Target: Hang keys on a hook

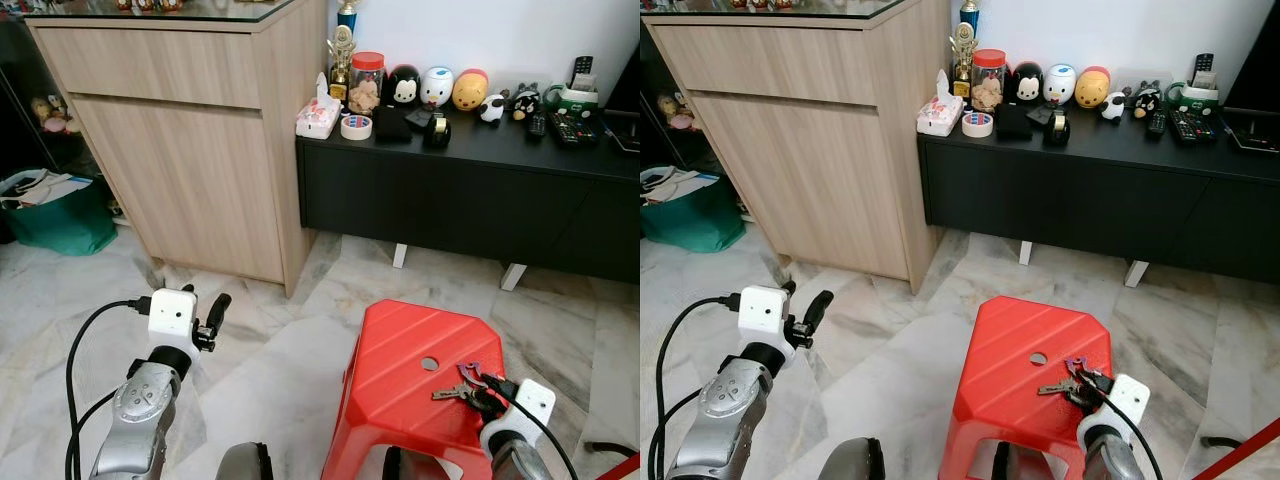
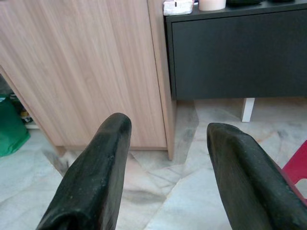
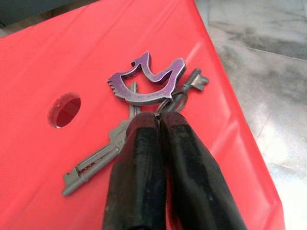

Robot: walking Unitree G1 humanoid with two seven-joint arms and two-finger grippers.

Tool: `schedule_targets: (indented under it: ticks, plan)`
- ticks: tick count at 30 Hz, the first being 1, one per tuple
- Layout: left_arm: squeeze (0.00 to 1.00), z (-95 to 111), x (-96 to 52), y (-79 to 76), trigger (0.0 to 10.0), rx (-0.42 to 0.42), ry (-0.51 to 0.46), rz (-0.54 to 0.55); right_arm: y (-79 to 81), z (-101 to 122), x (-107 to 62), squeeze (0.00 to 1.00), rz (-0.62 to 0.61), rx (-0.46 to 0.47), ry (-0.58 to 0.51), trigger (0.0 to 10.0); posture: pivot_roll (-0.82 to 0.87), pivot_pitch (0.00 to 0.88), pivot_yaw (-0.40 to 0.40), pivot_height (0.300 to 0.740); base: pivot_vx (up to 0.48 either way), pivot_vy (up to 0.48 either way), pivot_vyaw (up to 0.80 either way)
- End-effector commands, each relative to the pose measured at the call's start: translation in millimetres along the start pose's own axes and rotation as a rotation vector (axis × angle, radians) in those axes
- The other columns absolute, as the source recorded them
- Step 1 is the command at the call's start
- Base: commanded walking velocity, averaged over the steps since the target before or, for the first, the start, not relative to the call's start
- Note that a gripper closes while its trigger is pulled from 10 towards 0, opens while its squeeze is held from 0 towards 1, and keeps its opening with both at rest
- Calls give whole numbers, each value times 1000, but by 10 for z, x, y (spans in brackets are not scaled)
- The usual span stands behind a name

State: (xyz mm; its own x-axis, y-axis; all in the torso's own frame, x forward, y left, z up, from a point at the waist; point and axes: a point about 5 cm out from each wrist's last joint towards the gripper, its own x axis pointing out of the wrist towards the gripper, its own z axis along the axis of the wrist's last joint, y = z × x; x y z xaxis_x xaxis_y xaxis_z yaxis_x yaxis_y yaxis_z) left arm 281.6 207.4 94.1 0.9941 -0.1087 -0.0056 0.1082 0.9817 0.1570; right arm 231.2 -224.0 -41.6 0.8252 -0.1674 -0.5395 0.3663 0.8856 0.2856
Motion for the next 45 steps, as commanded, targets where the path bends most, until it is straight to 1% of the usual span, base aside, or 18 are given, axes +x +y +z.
schedule_targets:
  ticks: [1,3,9,14,16,22,27,30,31,33,34,35,37,39,41,42,44,45]
  plan:
    - [0,6,20,-3,10000,17,2,-1,32,51,15,0,16,-25,-22,0,88,0,-15,601,0,0,0]
    - [0,-5,17,8,10000,18,7,6,61,82,24,0,33,-48,-37,0,86,0,-17,601,0,0,0]
    - [0,-21,19,-4,10000,20,11,9,84,143,45,0,42,-50,-57,0,86,0,-21,601,0,0,0]
    - [0,-22,26,2,10000,20,11,16,142,259,63,0,65,-76,-121,0,82,0,-23,601,0,0,0]
    - [0,-22,26,3,10000,20,11,17,147,272,64,0,68,-80,-128,0,82,0,-23,601,0,0,0]
    - [0,-29,27,10,10000,13,12,29,214,463,63,0,88,-119,-244,0,82,0,-30,601,0,0,0]
    - [0,-35,23,25,10000,-2,11,45,316,651,30,0,123,-185,-357,0,78,0,-33,601,0,0,0]
    - [0,-34,27,30,10000,-13,8,53,372,764,3,0,134,-197,-415,0,75,0,-37,601,0,0,0]
    - [0,-34,27,30,10000,-13,8,53,372,764,3,0,134,-197,-415,0,75,0,-37,601,0,0,0]
    - [0,-32,32,36,10000,-18,7,59,418,850,-22,0,137,-224,-456,0,72,0,-38,601,0,0,0]
    - [0,-33,34,34,10000,-20,6,61,439,881,-34,0,138,-231,-469,9569,70,0,-41,601,0,0,0]
    - [0,-33,37,30,10000,-24,5,64,476,929,-54,0,141,-239,-486,10000,70,0,-43,601,0,0,0]
    - [0,-33,38,26,10000,-29,3,67,504,962,-68,0,144,-241,-495,10000,69,0,-44,601,0,0,0]
    - [0,-33,36,14,10000,-36,2,68,578,1019,-87,0,152,-233,-506,10000,70,0,-47,601,0,0,0]
    - [0,-34,35,11,10000,-38,2,69,611,1032,-91,0,159,-238,-504,10000,70,0,-48,601,0,0,0]
    - [0,-35,34,9,10000,-39,2,69,619,1027,-85,0,152,-257,-489,10000,70,0,-48,601,0,0,0]
    - [0,-37,32,2,10000,-40,2,69,636,1039,-96,0,159,-242,-493,10000,73,0,-52,601,0,0,0]
    - [0,-37,31,1,10000,-42,2,70,651,1044,-95,0,171,-247,-489,10000,73,0,-52,611,0,0,0]
